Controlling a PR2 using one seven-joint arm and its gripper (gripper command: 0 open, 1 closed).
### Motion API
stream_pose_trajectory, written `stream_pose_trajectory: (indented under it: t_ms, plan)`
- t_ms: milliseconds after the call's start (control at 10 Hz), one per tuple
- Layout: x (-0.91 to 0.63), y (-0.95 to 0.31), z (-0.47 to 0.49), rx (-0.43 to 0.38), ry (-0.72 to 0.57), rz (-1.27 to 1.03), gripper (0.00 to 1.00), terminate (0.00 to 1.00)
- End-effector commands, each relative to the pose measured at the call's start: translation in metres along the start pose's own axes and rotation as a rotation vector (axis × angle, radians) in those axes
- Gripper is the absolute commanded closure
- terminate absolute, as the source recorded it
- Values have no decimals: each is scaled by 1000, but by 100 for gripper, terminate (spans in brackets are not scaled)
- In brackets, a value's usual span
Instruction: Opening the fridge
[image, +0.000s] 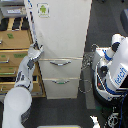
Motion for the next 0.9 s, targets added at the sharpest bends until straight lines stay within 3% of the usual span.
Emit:
stream_pose_trajectory:
  t_ms: [100, 900]
  plan:
    - [-18, 31, -90, 18, 12, 60, 100, 0]
    - [-7, 28, -69, -3, 6, 230, 100, 0]
